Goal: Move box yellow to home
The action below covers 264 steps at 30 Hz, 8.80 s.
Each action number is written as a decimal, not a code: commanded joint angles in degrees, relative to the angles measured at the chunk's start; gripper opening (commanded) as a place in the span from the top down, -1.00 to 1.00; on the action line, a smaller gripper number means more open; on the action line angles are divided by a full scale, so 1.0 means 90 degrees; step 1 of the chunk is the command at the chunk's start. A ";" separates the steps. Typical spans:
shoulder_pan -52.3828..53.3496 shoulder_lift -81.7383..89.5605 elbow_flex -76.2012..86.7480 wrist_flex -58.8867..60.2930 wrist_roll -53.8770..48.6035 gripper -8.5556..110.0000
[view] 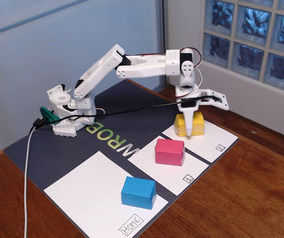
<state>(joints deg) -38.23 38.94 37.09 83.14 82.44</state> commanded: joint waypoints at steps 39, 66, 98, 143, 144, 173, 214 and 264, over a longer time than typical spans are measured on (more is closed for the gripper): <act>0.0117 0.1396 -0.0459 0.0479 -0.0479 0.87; 0.1006 0.3975 -0.0361 0.1914 -0.0674 0.86; 0.5117 0.8789 0.5889 0.0186 -0.1748 0.86; 0.8086 0.5986 0.7598 -0.2793 0.0342 0.87; 0.8066 0.5889 0.7529 -0.2842 0.0371 0.87; 0.7471 0.4727 0.7334 -0.4238 0.0977 0.86; 0.7266 0.4453 0.7773 -0.3027 0.1553 0.86; 0.5332 1.0596 0.9023 -0.2734 0.0850 0.50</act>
<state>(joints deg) 12.48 128.50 117.25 57.22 91.23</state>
